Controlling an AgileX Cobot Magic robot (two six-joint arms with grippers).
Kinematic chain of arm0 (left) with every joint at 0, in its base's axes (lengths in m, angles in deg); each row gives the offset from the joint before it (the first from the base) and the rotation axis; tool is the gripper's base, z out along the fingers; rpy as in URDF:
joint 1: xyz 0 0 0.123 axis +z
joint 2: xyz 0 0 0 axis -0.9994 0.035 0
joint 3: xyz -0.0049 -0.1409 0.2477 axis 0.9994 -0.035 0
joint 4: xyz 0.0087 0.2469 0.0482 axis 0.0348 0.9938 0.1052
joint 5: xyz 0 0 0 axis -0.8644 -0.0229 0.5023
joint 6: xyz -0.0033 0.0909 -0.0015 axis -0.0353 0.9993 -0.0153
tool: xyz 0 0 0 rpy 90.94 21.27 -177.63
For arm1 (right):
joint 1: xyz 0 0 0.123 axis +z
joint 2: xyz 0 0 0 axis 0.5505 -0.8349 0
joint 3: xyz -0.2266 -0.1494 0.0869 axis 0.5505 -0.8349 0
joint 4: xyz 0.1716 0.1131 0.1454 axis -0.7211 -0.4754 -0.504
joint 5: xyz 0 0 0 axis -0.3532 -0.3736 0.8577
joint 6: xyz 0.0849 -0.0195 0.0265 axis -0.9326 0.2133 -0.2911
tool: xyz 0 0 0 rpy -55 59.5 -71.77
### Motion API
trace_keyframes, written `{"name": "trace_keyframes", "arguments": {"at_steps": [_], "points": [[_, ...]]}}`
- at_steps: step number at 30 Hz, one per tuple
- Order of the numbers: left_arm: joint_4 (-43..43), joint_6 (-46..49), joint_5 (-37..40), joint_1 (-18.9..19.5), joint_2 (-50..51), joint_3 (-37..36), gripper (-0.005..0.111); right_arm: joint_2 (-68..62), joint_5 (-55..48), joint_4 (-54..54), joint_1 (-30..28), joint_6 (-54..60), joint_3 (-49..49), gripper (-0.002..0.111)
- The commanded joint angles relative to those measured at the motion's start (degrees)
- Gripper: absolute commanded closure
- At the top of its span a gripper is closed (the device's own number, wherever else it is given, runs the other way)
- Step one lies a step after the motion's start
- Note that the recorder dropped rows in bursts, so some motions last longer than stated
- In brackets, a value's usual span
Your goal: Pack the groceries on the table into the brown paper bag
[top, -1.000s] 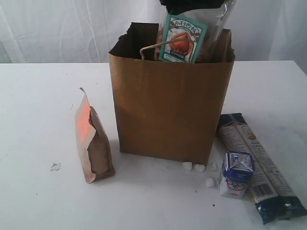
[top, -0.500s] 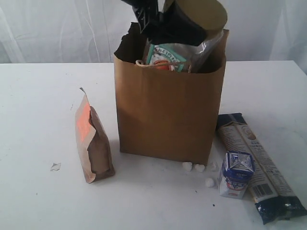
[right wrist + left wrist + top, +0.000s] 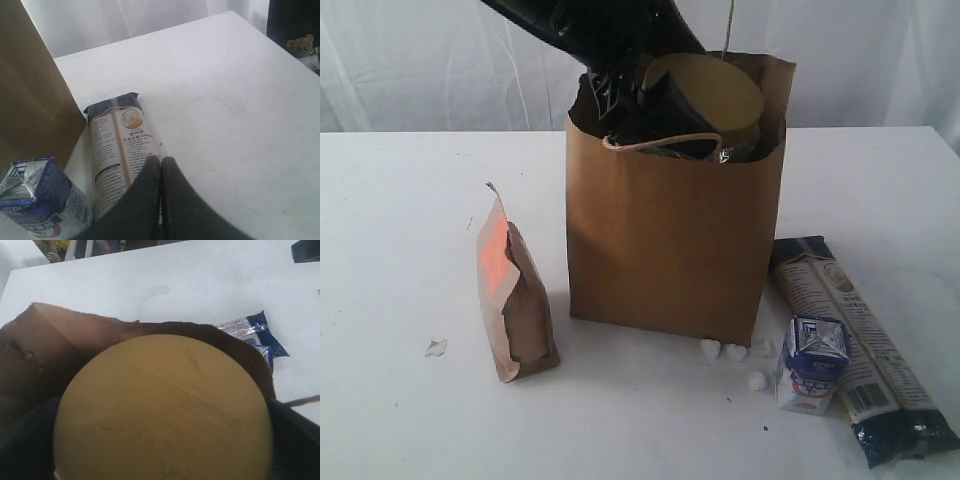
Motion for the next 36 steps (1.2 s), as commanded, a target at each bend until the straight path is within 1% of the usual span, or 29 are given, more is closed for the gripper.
{"name": "trace_keyframes", "arguments": {"at_steps": [1,4,8,9,12,14,17,23,28,34,36], "points": [[-1.83,-2.80,0.71,-0.13,0.76,0.12,0.043,0.30,0.56,0.00,-0.14,0.11,-0.16,0.108],[-1.58,-3.81,1.36,-0.13,3.31,0.12,0.043,0.30,0.56,0.00,-0.14,0.11,-0.16,0.108],[-1.57,-3.81,1.96,-0.13,3.69,0.12,0.043,0.30,0.56,0.00,-0.14,0.11,-0.16,0.108],[-1.26,-3.81,1.96,-0.13,3.69,0.12,0.041,0.30,0.56,0.00,-0.14,0.11,-0.16,0.108],[1.00,-3.81,1.49,-0.13,3.72,0.12,0.031,0.30,0.56,0.00,-0.14,0.11,-0.16,0.108],[1.52,-3.81,1.49,-0.13,3.72,0.12,0.022,0.30,0.56,0.00,-0.14,0.11,-0.16,0.108],[1.52,-3.81,1.73,-0.13,3.72,0.12,0.015,0.30,0.56,0.00,-0.14,0.11,-0.16,0.108],[0.11,-3.94,1.06,-0.13,3.72,0.12,0.014,0.30,0.56,0.00,-0.14,0.11,-0.16,0.108],[-0.37,-9.38,-1.84,-0.13,3.72,0.12,0.014,0.30,0.56,0.00,-0.14,0.11,-0.16,0.108],[-0.37,-9.37,-3.08,-0.13,3.72,0.12,0.014,0.30,0.56,0.00,-0.14,-0.82,-0.16,0.108],[-0.37,-9.37,-4.55,-0.13,3.72,0.12,0.014,0.30,0.56,0.00,-0.14,-0.82,-0.16,0.108]]}}
